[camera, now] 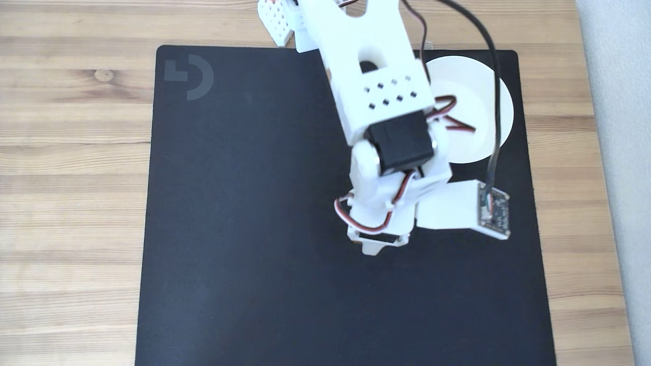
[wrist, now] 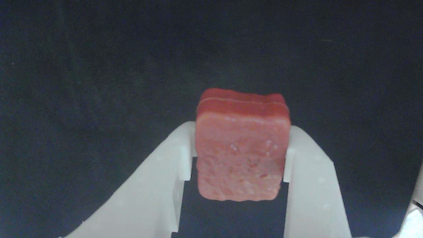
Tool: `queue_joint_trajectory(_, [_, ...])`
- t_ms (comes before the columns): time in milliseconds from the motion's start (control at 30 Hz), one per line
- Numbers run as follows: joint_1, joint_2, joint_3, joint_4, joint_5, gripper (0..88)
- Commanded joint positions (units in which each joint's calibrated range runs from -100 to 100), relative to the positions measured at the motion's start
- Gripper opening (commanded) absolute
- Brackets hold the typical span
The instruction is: Pick up the toy and place it on the plate
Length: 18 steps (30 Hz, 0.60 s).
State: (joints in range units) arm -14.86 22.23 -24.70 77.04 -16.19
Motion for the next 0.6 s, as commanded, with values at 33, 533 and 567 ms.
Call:
queue_joint_trajectory(33, [-2.1,-13.2,3.3,-0.4,0.1,2.3])
queue_joint_trajectory(533, [-10.8,-45.9,35.6,-14.3,-0.5,2.4])
queue_joint_trajectory(567, [-12.5,-47.9,38.8,-16.4,-0.5,2.5])
